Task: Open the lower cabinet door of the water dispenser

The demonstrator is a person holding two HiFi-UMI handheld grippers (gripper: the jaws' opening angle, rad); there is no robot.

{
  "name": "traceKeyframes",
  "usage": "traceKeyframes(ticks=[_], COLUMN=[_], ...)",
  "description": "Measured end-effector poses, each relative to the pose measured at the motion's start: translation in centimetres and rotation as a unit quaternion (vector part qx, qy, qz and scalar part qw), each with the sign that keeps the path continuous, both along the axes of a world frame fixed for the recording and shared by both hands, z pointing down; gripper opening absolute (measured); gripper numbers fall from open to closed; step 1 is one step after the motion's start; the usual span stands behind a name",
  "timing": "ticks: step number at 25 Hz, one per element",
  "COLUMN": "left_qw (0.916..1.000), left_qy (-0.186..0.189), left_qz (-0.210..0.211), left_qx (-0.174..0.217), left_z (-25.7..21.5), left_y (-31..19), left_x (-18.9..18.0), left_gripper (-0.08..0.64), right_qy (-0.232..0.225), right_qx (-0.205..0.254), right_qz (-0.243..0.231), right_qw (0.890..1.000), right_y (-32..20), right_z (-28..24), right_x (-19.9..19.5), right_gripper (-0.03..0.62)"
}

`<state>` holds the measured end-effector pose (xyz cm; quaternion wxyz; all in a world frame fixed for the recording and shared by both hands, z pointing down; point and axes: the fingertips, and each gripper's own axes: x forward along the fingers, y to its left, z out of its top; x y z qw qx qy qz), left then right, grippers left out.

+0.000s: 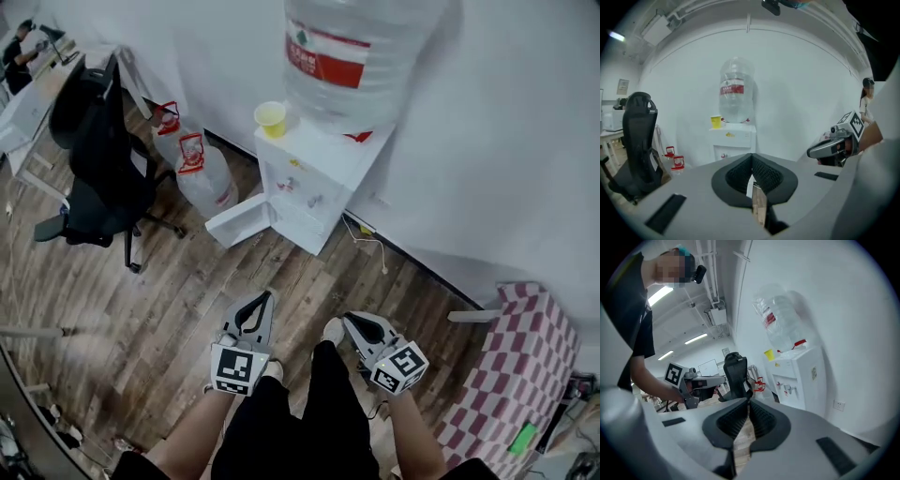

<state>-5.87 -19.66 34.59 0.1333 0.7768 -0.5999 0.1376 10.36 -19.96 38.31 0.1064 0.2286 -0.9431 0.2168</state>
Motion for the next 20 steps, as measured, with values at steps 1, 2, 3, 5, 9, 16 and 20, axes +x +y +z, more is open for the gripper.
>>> traceKeyframes(ticks=[1, 2, 3, 5, 9, 16, 20], left_qw=[0.9999, 0.9995, 0.9989, 0.9981, 0.9975, 0.9959, 0.9956], left_qy=[0.012, 0.029, 0.044, 0.057, 0.069, 0.089, 0.086], left_qz=[-0.003, -0.010, -0.017, -0.023, -0.015, 0.012, 0.033], left_qx=[-0.003, -0.004, -0.003, 0.001, 0.008, 0.005, 0.013], left_z=[-1.3, -2.5, -3.7, -5.6, -7.5, -9.2, -9.9], left_y=[1.0, 1.9, 2.7, 4.5, 8.3, 13.8, 16.5], left_x=[-0.2, -0.5, -0.9, -1.3, -1.4, -3.4, -3.4], left_gripper=[0.014, 0.014, 0.014, 0.014, 0.014, 0.014, 0.014], right_qy=[-0.003, -0.004, -0.005, -0.010, -0.019, -0.012, -0.024], right_qx=[0.000, 0.003, 0.008, 0.011, 0.026, 0.061, 0.050], right_qz=[0.004, 0.007, 0.012, 0.033, 0.060, 0.080, 0.107], right_qw=[1.000, 1.000, 1.000, 0.999, 0.998, 0.995, 0.993], right_y=[0.8, 1.4, 1.9, 3.2, 6.3, 11.5, 14.2], right_z=[-1.5, -3.0, -4.4, -6.9, -10.5, -15.0, -15.2], right_x=[0.0, 0.0, 0.0, 0.5, 1.3, 0.3, 0.7], right_gripper=[0.032, 0.032, 0.032, 0.032, 0.032, 0.031, 0.031])
